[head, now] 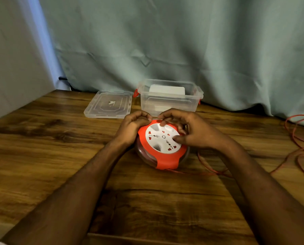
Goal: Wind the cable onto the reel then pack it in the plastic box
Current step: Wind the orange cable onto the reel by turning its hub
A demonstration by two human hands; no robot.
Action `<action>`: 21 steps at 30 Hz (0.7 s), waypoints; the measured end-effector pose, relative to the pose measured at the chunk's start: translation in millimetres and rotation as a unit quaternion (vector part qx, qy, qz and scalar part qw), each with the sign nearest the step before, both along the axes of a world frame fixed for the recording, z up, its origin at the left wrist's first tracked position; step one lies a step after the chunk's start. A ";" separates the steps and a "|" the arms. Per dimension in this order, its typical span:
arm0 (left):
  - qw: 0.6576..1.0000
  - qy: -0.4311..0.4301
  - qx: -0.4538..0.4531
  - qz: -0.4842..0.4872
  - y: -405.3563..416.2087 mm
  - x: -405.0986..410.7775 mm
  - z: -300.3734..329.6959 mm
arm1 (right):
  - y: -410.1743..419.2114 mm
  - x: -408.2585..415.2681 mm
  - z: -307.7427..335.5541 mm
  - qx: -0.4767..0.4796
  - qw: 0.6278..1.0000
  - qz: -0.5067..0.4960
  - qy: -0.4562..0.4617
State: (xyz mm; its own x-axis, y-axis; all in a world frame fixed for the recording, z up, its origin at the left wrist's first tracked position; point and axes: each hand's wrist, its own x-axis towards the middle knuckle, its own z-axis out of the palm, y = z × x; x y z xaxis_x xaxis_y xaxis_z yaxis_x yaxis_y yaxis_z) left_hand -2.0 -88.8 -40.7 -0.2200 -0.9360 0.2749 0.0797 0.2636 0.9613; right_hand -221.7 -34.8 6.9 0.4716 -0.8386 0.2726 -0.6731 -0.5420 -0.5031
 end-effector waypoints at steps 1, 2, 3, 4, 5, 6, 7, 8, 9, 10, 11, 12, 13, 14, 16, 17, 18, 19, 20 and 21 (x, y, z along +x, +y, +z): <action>1.000 0.000 0.002 -0.003 0.0 -0.2 -0.1 | -0.8 0.0 0.5 0.006 1.000 0.013 0.001; 1.000 -0.001 0.003 -0.008 0.0 -0.1 0.0 | -0.7 0.4 0.9 0.018 1.000 0.022 0.002; 1.000 -0.004 0.004 -0.012 0.0 0.0 0.5 | -0.6 0.7 0.9 0.029 0.999 0.027 0.005; 1.000 -0.006 0.005 -0.017 0.4 0.0 0.9 | 1.3 1.9 1.8 0.038 0.999 0.030 0.011; 1.000 -0.008 0.008 -0.021 0.7 -0.1 0.8 | 2.9 1.9 2.3 0.046 0.998 0.031 0.015; 1.000 -0.008 0.010 -0.024 1.3 -0.1 0.9 | 4.4 1.6 3.0 0.052 0.998 0.031 0.021; 0.999 -0.011 0.012 -0.028 1.4 0.0 0.5 | 5.1 0.3 3.7 0.058 0.997 0.032 0.027; 0.999 -0.017 0.014 -0.030 1.6 0.2 -0.1 | 5.6 -1.7 4.1 0.067 0.997 0.030 0.027; 0.999 -0.025 0.016 -0.031 1.8 0.4 0.0 | 5.5 -3.1 4.7 0.077 0.996 0.028 0.022; 0.999 -0.031 0.016 -0.030 1.7 0.6 -0.1 | 6.0 -4.1 5.4 0.084 0.996 0.026 0.016; 0.999 -0.033 0.018 -0.029 1.3 0.6 -0.2 | 6.9 -4.9 6.0 0.088 0.996 0.025 0.010; 0.999 -0.032 0.020 -0.027 0.9 1.1 -0.2 | 7.5 -5.5 6.2 0.088 0.996 0.024 0.007; 0.999 -0.029 0.023 -0.023 0.7 1.1 0.3 | 7.6 -5.9 5.7 0.083 0.996 0.021 0.005; 0.999 -0.024 0.025 -0.018 0.5 1.3 0.6 | 8.2 -5.1 5.7 0.077 0.997 0.016 0.003; 1.000 -0.011 0.028 -0.003 -0.4 1.5 1.1 | 9.6 -2.0 6.5 0.052 0.999 -0.006 0.010; 1.000 -0.006 0.029 0.005 -0.8 1.6 1.0 | 11.5 0.5 7.3 0.038 0.999 -0.018 0.019; 0.999 -0.003 0.029 0.012 -1.0 1.7 0.9 | 13.5 2.9 7.8 0.024 0.999 -0.029 0.030; 0.999 -0.001 0.029 0.016 -1.4 1.5 0.4 | 15.0 4.9 7.8 0.010 0.998 -0.041 0.043; 0.999 0.002 0.028 0.021 -2.0 1.0 -0.4 | 16.1 6.1 7.8 0.000 0.997 -0.056 0.055; 0.999 0.006 0.028 0.025 -2.6 0.6 -1.4 | 17.0 7.0 7.5 -0.010 0.995 -0.071 0.068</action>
